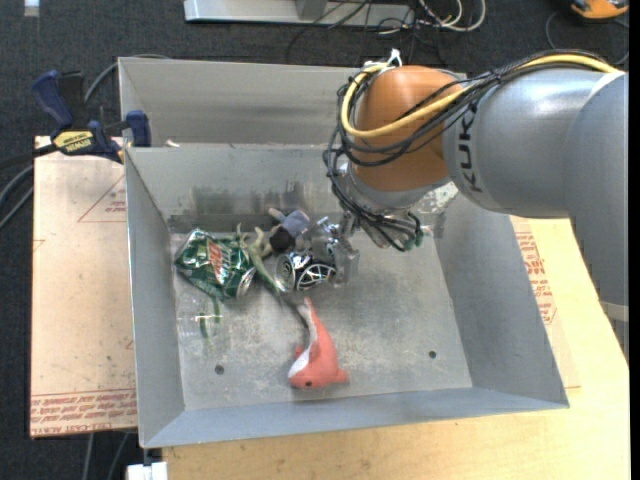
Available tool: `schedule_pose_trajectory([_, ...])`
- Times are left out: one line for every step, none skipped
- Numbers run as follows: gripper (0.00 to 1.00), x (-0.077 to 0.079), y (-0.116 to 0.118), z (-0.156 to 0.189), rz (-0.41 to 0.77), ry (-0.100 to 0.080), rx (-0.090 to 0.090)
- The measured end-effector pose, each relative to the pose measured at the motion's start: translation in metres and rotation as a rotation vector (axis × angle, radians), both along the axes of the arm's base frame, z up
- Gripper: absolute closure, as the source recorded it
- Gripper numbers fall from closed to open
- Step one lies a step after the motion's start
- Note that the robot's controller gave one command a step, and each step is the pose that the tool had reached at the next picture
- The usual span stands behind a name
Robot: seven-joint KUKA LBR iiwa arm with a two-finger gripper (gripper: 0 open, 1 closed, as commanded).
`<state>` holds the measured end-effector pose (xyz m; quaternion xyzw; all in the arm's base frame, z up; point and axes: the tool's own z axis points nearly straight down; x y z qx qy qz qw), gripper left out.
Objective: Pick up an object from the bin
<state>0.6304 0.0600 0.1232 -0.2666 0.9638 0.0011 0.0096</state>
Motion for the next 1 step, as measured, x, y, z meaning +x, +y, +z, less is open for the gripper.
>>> schedule_pose_trajectory([1.0, -0.001, 0.0002, 0.0108, 0.0, 0.005, 0.0])
